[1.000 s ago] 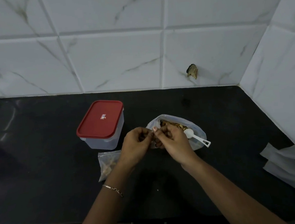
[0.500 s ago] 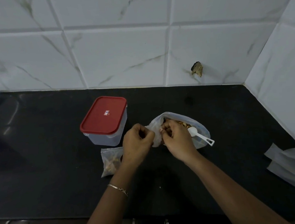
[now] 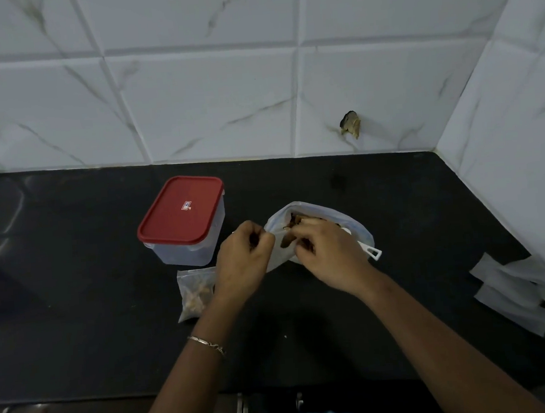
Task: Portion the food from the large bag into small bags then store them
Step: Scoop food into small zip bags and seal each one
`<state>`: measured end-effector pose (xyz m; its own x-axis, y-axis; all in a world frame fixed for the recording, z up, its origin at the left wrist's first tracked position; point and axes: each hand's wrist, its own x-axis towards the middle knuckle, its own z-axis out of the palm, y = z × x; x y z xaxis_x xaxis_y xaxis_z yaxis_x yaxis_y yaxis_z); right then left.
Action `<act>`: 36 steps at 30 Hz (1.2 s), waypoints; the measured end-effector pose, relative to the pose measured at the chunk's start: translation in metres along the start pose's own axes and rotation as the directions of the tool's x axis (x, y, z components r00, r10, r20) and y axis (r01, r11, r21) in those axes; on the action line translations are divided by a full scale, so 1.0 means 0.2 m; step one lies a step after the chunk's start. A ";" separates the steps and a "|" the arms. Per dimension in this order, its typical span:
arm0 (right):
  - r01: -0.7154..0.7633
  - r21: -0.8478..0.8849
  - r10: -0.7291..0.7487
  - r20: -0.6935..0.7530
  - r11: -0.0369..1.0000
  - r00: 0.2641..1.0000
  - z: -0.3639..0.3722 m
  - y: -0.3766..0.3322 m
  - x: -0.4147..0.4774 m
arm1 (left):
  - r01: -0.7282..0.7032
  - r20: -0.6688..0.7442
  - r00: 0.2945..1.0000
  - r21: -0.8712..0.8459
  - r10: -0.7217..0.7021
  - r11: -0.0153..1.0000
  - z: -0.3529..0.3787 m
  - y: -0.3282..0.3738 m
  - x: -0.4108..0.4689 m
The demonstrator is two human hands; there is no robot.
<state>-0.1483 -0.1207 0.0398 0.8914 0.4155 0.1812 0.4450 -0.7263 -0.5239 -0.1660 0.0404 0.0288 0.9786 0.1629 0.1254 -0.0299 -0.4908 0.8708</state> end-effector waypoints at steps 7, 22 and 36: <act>-0.177 -0.073 0.173 -0.059 0.982 0.983 -0.02 0.02 0.01 | -0.240 0.112 0.966 0.037 0.234 0.970 0.03 0.00 -0.06; -0.215 -0.033 0.218 0.113 0.976 0.969 -0.13 0.08 -0.06 | -0.159 0.419 0.908 0.313 0.014 0.936 -0.04 -0.20 0.05; -0.232 0.386 0.322 -0.189 0.893 0.928 -0.04 0.26 -0.14 | -0.174 0.331 0.934 0.093 0.135 0.980 0.14 -0.13 0.01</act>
<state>-0.1499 -0.1741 0.0148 0.9865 0.0481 0.1564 0.1578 -0.5337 -0.8308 -0.1571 0.0306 -0.0071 0.9773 -0.1972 0.0774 -0.1812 -0.5888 0.7877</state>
